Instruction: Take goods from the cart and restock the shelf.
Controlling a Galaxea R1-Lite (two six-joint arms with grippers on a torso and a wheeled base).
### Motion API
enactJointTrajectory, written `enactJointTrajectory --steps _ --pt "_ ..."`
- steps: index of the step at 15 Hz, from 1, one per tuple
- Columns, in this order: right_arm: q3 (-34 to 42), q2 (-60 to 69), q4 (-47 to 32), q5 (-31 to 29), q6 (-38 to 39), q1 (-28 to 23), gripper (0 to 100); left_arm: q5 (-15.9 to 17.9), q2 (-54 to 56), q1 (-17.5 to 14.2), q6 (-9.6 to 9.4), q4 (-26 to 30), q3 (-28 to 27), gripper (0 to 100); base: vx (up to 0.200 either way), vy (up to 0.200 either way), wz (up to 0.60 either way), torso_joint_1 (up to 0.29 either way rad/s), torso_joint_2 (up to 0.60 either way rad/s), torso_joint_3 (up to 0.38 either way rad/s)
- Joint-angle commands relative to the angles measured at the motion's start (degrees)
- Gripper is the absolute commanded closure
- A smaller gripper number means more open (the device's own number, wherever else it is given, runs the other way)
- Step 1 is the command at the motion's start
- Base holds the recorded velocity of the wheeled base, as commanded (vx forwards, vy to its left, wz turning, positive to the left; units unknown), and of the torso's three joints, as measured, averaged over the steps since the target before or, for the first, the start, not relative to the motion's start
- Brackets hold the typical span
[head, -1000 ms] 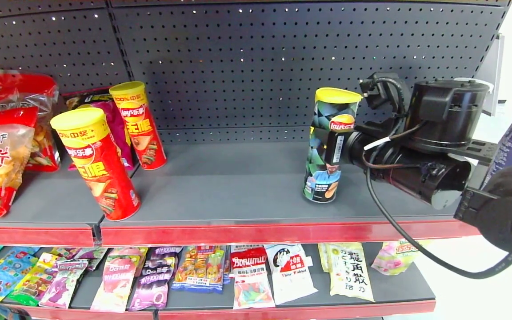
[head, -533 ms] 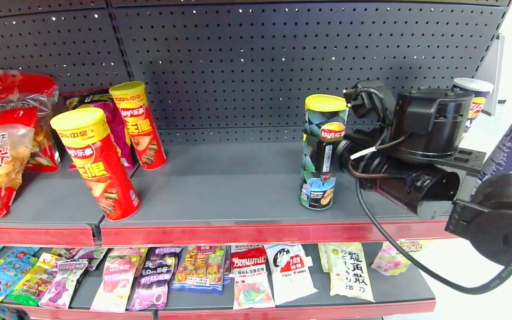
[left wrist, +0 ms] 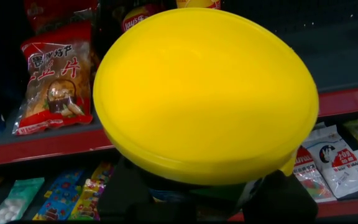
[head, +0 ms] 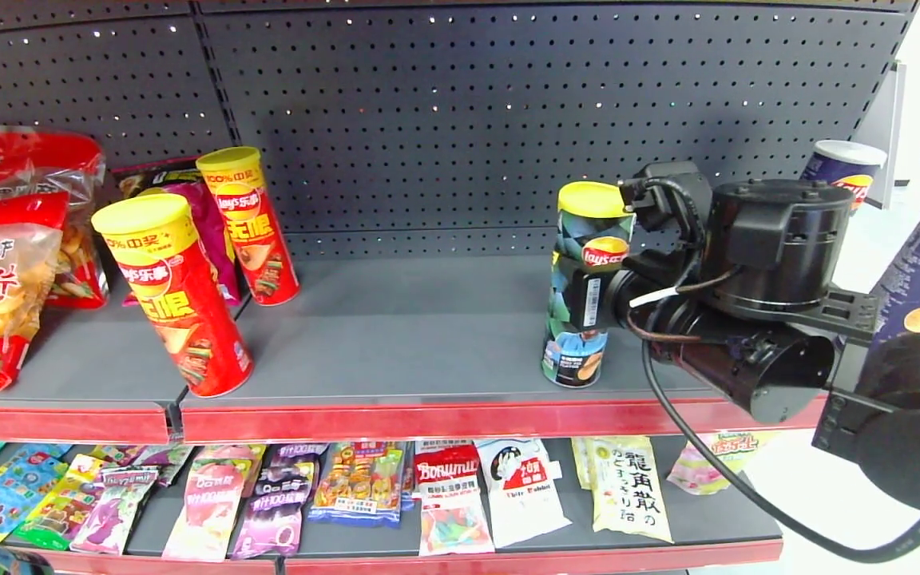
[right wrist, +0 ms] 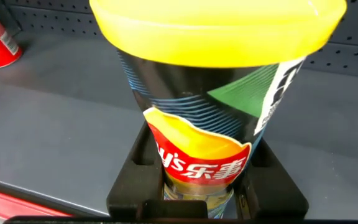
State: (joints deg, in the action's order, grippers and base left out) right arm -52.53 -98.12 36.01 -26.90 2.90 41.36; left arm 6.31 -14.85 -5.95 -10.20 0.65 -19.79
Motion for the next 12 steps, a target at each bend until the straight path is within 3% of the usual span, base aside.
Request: enactJointTrajectory --steps 1,4,12 --pt "0.2 0.1 0.0 -0.3 0.0 0.3 100 0.0 0.0 0.0 0.01 0.1 0.0 100 0.0 0.0 0.0 0.0 0.0 0.0" --pt "0.7 0.7 0.0 -3.0 0.4 1.4 100 0.0 -0.1 0.0 0.01 0.1 0.0 100 0.0 0.0 0.0 0.0 0.0 0.0" --pt "1.8 1.7 0.0 -3.3 0.3 4.4 100 0.0 0.0 0.0 0.01 0.1 0.2 100 0.0 0.0 0.0 0.0 0.0 0.0"
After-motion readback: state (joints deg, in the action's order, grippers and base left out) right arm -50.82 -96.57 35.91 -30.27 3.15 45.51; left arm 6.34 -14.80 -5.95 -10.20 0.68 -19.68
